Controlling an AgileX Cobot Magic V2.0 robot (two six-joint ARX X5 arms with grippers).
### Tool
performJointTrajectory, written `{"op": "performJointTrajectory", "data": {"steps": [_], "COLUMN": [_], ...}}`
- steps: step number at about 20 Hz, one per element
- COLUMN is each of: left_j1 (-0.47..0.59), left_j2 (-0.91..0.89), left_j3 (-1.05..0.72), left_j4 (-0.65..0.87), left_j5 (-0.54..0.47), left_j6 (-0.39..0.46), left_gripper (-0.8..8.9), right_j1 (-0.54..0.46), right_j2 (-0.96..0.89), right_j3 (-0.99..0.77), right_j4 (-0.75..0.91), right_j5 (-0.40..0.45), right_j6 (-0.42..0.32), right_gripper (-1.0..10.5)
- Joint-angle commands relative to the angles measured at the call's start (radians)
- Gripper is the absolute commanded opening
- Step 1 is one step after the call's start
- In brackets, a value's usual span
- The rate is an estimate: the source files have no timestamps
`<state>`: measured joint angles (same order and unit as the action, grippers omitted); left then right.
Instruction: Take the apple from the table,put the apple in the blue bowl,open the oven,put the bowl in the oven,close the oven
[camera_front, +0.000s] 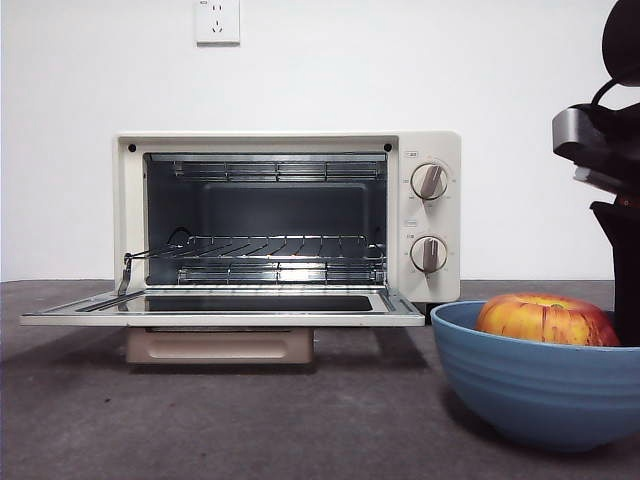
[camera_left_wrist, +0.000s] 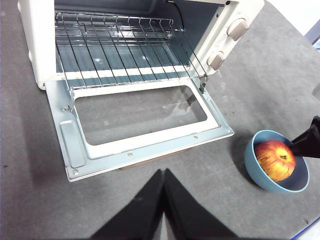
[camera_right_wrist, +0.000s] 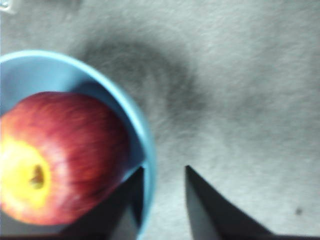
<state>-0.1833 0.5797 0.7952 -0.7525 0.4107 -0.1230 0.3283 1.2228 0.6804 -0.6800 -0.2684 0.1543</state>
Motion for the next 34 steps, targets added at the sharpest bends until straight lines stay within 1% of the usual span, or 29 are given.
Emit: {"op": "performJointTrajectory", "data": {"steps": [1,2,5,7,10,14,15,17,18,22,27,31,34], "left_j1": [0.0,0.0,0.0,0.0,0.0,0.0,0.0,0.0,0.0,0.0,0.0,-0.001,-0.001], "left_j2": [0.007,0.007,0.007,0.008,0.008,0.008,0.008,0.008,0.008,0.008,0.008,0.008,0.008], "left_j3": [0.006,0.006,0.006,0.006,0.006,0.006,0.006,0.006,0.006,0.006,0.006,0.006,0.006], "left_j4": [0.008,0.008,0.01,0.012,0.012,0.013,0.013,0.013,0.013,0.013,0.013,0.013,0.013], "left_j5": [0.002,0.002,0.002,0.002,0.002,0.002,0.002,0.002,0.002,0.002,0.002,0.002,0.002], "left_j6": [-0.011,-0.011,-0.01,-0.01,-0.01,-0.009,-0.009,-0.009,-0.009,-0.009,-0.009,-0.009,-0.009], "left_gripper": [0.07,0.07,0.07,0.07,0.07,0.07,0.07,0.07,0.07,0.07,0.07,0.07,0.07], "right_j1": [0.006,0.008,0.009,0.009,0.034,0.096,0.111,0.15,0.161,0.208,0.235,0.239,0.239], "right_j2": [0.012,0.012,0.011,0.006,-0.012,-0.003,0.015,0.082,0.115,0.294,0.503,0.602,0.629], "right_j3": [0.004,0.004,0.004,0.012,0.069,0.211,0.248,0.329,0.365,0.554,0.786,0.894,0.909], "right_j4": [-0.004,-0.004,0.001,0.004,0.0,-0.007,-0.005,-0.005,-0.005,-0.001,-0.002,0.006,0.061], "right_j5": [-0.024,-0.023,-0.035,-0.078,-0.102,-0.093,-0.086,-0.047,-0.033,0.006,0.039,0.089,0.121], "right_j6": [-0.002,0.003,0.018,0.032,0.088,0.162,0.181,0.206,0.21,0.25,0.33,0.416,0.492], "right_gripper": [0.4,0.1,0.0,0.0,0.0,0.0,0.0,0.0,0.0,0.0,0.0,0.0,0.0]}}
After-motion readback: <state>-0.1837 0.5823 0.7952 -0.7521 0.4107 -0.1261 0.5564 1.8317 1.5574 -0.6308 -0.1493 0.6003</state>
